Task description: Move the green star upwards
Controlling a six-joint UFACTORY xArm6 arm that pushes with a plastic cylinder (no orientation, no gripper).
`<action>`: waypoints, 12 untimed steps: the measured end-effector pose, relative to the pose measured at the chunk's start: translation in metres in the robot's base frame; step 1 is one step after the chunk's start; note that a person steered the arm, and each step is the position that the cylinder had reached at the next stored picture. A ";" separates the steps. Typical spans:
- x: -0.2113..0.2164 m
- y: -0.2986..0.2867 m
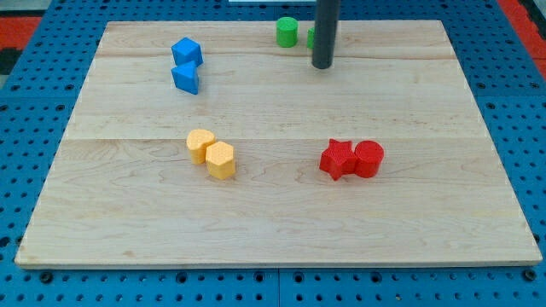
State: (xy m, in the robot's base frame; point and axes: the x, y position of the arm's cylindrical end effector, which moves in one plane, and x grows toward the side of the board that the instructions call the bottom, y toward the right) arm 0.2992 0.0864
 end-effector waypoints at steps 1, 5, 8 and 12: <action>-0.002 0.006; 0.019 0.009; 0.016 -0.127; -0.042 0.003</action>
State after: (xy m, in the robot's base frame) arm 0.2575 0.0898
